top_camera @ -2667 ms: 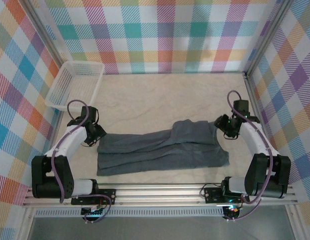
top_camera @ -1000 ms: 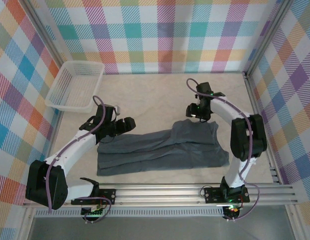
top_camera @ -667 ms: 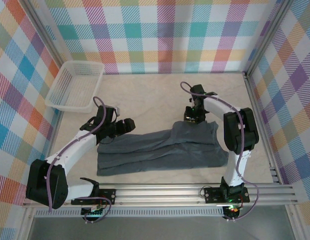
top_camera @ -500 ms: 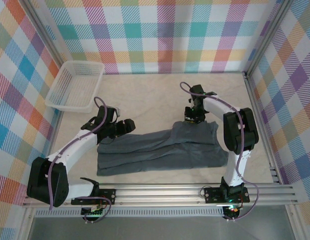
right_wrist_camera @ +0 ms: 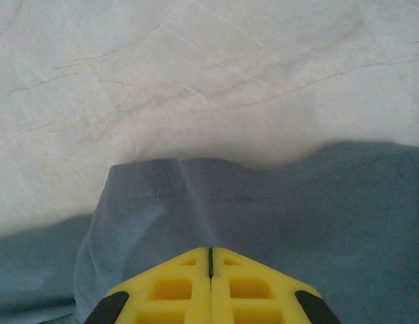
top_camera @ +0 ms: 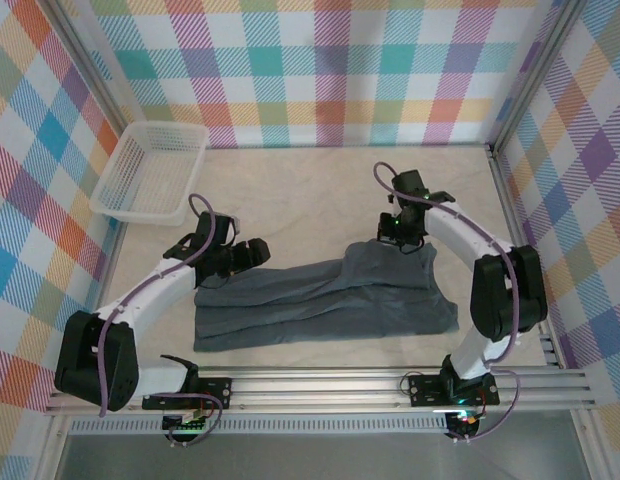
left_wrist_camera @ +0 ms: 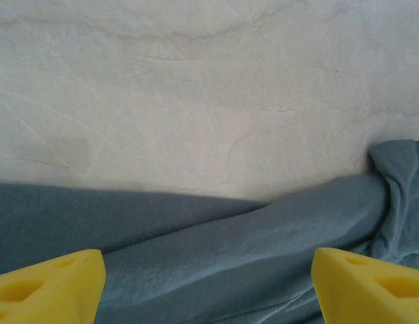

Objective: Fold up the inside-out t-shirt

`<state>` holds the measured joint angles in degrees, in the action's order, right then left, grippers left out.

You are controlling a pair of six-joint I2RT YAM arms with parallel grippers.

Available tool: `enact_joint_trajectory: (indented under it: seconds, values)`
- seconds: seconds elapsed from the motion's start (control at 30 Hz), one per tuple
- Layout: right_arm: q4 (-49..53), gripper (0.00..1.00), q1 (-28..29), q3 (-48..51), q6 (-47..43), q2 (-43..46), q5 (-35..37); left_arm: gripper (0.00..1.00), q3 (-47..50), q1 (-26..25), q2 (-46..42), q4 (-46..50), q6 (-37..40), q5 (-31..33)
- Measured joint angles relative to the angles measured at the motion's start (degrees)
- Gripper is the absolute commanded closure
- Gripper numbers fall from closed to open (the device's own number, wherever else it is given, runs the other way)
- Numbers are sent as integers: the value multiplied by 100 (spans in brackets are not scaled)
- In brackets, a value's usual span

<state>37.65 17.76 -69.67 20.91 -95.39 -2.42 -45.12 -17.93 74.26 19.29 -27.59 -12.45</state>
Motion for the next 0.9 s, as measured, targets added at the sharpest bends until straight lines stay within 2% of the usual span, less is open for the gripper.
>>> enact_joint_trajectory:
  seconds: [0.03,0.07,0.13,0.17,0.2,0.4,0.5,0.53,0.67,0.8,0.9]
  values:
    - [-13,100,15,61,-24,33,42,20,0,0,26,2,0,0]
    - [4,93,39,87,-44,35,79,20,0,0,42,2,0,0]
    - [2,48,120,94,-96,26,160,20,0,-4,50,-2,0,-7]
    - [0,37,177,87,-142,20,225,20,0,-4,52,-2,0,-11]
    - [9,35,236,57,-199,-9,293,20,0,-4,57,-2,0,-13]
    - [-24,44,448,-599,-511,-911,686,20,0,-15,59,-2,-2,-11]
    - [-24,57,450,-885,-564,-1390,807,20,0,-20,59,2,0,-2]
    - [-22,63,450,-962,-566,-1508,837,20,0,-20,59,2,0,4]
    - [17,100,450,-1027,-588,-1641,894,20,0,-20,35,4,2,11]
    - [83,100,450,-1012,-549,-1508,940,20,0,-20,13,2,2,11]
    - [52,100,450,-662,-444,-979,970,20,0,-20,13,2,2,11]
